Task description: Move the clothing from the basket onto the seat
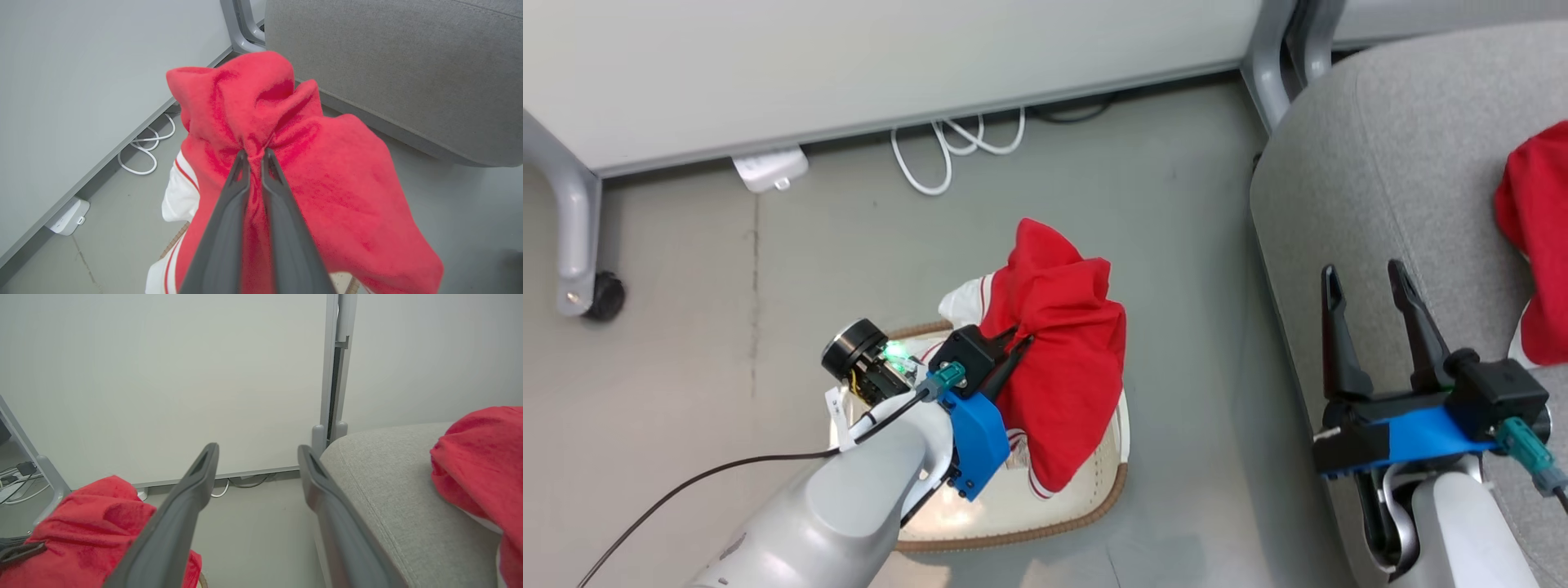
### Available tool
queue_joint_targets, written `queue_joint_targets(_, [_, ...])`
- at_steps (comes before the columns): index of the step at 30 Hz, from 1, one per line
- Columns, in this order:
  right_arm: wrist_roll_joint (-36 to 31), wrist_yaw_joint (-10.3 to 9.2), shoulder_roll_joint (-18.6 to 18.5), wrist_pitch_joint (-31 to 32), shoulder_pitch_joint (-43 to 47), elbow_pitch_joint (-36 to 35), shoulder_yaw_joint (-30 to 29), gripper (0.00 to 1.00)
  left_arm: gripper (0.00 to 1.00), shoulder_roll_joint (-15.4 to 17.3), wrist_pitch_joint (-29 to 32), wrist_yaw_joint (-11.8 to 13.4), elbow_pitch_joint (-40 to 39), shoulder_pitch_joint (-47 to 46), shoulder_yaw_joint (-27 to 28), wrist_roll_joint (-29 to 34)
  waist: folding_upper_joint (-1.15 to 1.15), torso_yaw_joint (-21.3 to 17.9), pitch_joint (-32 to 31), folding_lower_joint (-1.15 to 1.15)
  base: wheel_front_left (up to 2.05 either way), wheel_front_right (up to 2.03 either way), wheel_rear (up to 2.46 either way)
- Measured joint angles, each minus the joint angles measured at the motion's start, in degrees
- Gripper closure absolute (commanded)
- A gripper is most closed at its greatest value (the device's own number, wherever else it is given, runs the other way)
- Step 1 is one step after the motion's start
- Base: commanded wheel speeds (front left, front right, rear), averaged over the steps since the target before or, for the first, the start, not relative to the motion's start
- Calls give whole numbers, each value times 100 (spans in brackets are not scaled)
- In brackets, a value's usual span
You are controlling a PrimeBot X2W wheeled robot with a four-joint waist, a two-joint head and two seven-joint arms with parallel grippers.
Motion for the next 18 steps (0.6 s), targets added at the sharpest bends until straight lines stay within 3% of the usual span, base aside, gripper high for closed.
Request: queue_joint_targets(18, [23, 0, 31, 0, 755, 126, -44, 0, 100, 89, 0, 221, -1046, 168, 475, -109, 0, 350, -1079, 0, 0, 0, 0])
